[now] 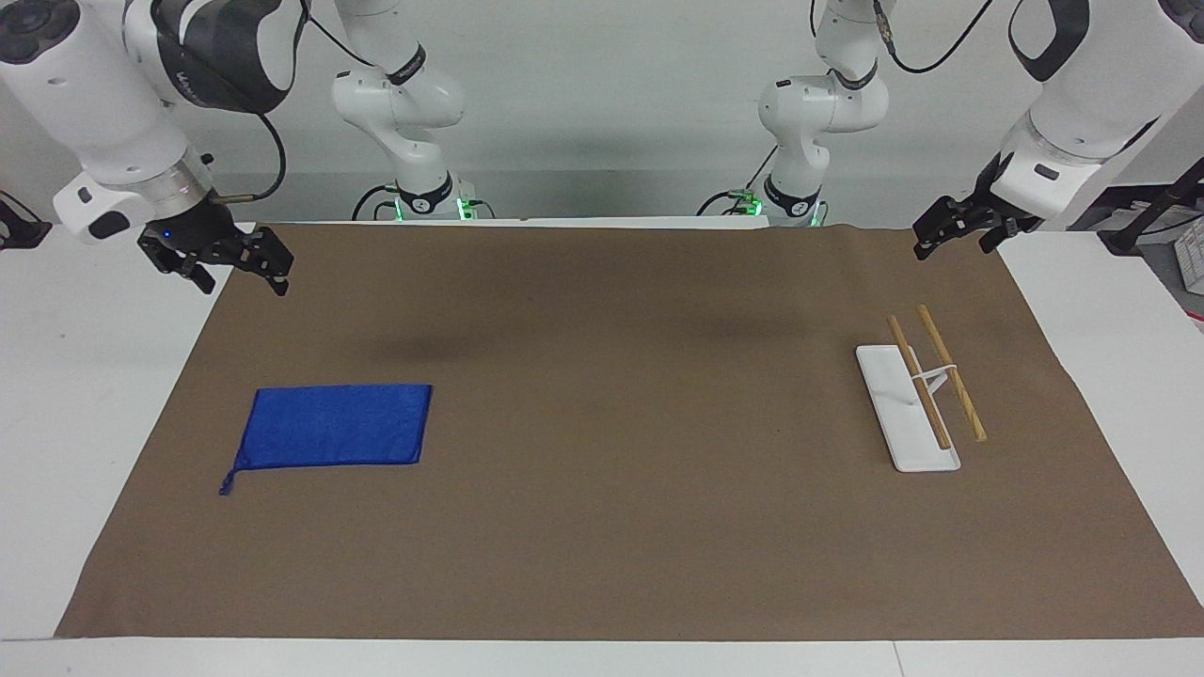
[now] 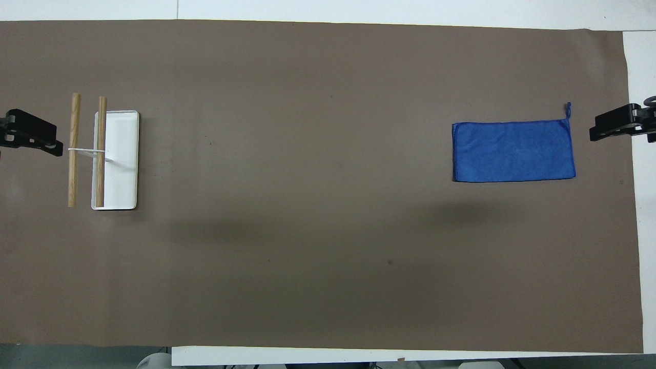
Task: Right arm passes towel to left arm to hang
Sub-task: 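Reach the right gripper down to the blue towel's edge, then close the right gripper on the blue towel and lift it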
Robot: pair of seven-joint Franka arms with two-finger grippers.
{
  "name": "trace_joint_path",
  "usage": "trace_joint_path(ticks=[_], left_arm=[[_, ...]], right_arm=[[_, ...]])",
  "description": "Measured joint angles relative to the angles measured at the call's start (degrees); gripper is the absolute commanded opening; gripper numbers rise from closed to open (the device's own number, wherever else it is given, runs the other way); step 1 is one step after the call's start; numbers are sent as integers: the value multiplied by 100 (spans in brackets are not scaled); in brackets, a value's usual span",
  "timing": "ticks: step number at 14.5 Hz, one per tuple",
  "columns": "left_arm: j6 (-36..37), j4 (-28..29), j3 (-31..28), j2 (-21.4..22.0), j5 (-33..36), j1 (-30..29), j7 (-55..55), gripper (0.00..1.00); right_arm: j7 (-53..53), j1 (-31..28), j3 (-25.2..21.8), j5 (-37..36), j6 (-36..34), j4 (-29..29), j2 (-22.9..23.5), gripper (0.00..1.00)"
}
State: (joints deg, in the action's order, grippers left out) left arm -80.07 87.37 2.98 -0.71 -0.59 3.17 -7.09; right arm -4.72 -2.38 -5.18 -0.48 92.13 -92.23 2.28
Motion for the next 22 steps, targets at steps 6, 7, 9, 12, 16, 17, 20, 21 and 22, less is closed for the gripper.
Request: trace_joint_path(ticks=[6,7,9,12,16,17,20,21,22], left_arm=[[0,0,0,0,0,0,0,100],[0,0,0,0,0,0,0,100],[0,0,0,0,0,0,0,100],[0,0,0,0,0,0,0,100],[0,0,0,0,0,0,0,100],[0,0,0,0,0,0,0,100],[0,0,0,0,0,0,0,100],[0,0,0,0,0,0,0,100],[0,0,0,0,0,0,0,100]], right_arm=[[0,-5,-15,0,-3,0,0,100],[0,-8,-18,0,-3,0,1,100],[0,-8,-19,0,58,-40,22,100],[-181,-7,-11,0,912,-517,128,100],[-608,-7,-8,2,3023,-1823,378,100],[-642,-6,-6,2,3355,-2034,465,100],[-681,-5,2,2,3726,-2244,765,100],[-708,-5,2,2,3728,-2247,861,100],[-791,-5,2,2,3730,-2250,957,100]])
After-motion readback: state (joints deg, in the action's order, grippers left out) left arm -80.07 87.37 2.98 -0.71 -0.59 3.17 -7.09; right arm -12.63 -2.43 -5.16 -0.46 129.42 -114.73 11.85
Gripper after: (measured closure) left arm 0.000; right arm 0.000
